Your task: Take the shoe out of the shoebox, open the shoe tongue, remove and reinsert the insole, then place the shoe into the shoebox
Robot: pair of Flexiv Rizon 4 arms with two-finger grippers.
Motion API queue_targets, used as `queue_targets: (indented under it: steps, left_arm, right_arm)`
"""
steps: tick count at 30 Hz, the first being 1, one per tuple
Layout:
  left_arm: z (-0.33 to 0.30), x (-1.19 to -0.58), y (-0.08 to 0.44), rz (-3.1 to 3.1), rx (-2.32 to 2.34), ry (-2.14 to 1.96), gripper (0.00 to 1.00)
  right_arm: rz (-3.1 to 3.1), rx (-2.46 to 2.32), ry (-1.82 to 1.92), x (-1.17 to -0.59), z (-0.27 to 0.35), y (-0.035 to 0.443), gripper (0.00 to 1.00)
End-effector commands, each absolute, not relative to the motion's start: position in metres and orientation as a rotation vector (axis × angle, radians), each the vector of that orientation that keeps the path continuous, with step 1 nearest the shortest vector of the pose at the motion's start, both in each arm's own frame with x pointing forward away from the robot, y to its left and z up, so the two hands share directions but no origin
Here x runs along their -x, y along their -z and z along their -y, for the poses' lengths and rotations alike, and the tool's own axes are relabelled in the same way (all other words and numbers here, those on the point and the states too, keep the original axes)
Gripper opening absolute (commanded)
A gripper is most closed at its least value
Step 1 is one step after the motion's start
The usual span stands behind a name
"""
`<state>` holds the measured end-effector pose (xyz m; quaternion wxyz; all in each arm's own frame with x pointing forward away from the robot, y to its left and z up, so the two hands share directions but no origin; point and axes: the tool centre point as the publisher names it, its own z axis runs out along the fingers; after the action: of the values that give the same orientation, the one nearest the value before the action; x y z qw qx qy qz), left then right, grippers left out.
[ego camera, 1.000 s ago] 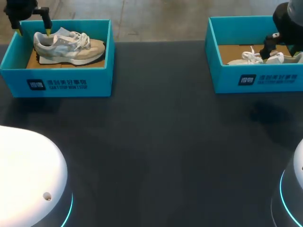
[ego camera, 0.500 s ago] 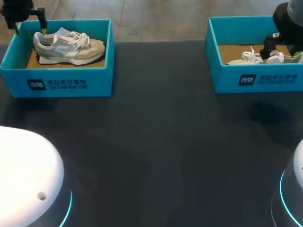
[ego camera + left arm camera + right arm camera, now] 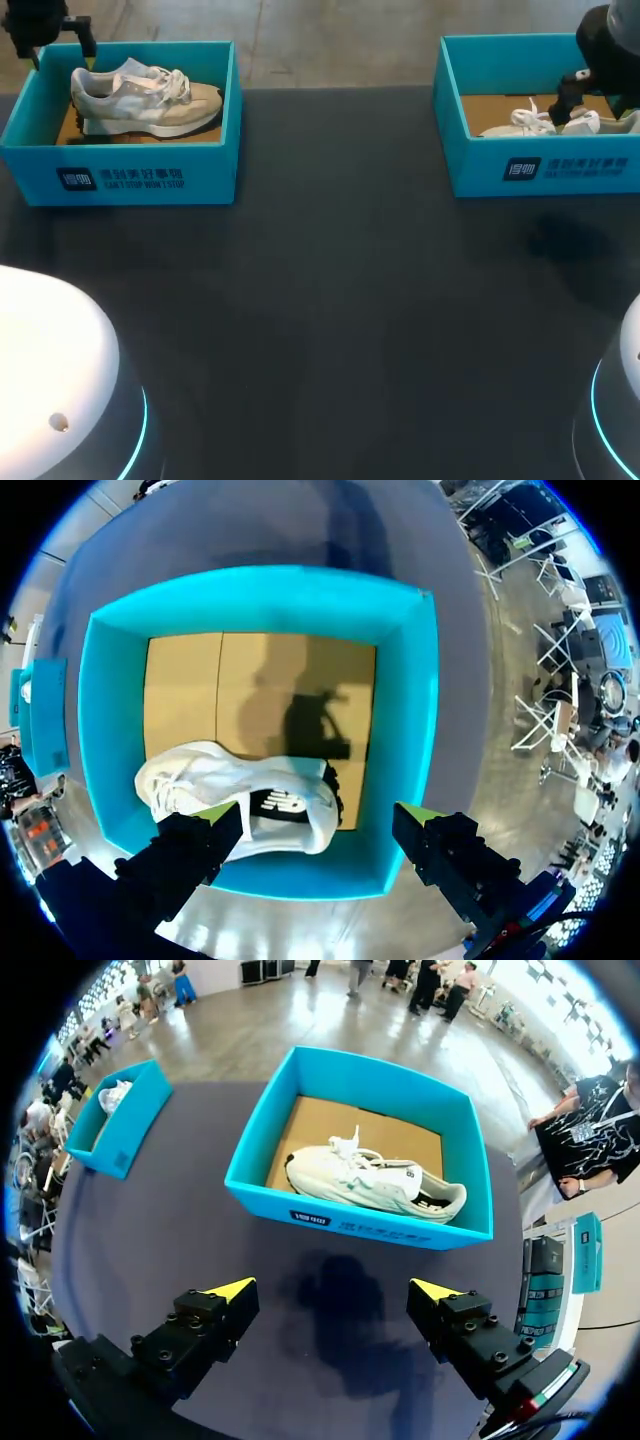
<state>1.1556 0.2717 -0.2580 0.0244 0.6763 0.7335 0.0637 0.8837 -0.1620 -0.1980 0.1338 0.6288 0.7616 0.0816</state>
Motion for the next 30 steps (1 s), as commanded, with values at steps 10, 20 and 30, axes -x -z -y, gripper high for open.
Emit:
queue_targets:
  steps: [10,20,30]
  left_arm:
    - [-0.277,-1.201,0.287,-2.217,-2.106,-0.180,1.00]
    - [-0.276,-1.213,0.306,-2.214,-2.128,-0.189,1.00]
    - [-0.275,-1.213,0.317,-2.205,-2.147,-0.156,0.69]
  right_arm:
    - [-2.210,-1.822,-0.240,-0.884,0.163,0.198,1.00]
    - [-2.210,-1.822,-0.240,-0.884,0.163,0.198,1.00]
    - [-2.210,-1.822,-0.240,-0.884,0.163,0.198,1.00]
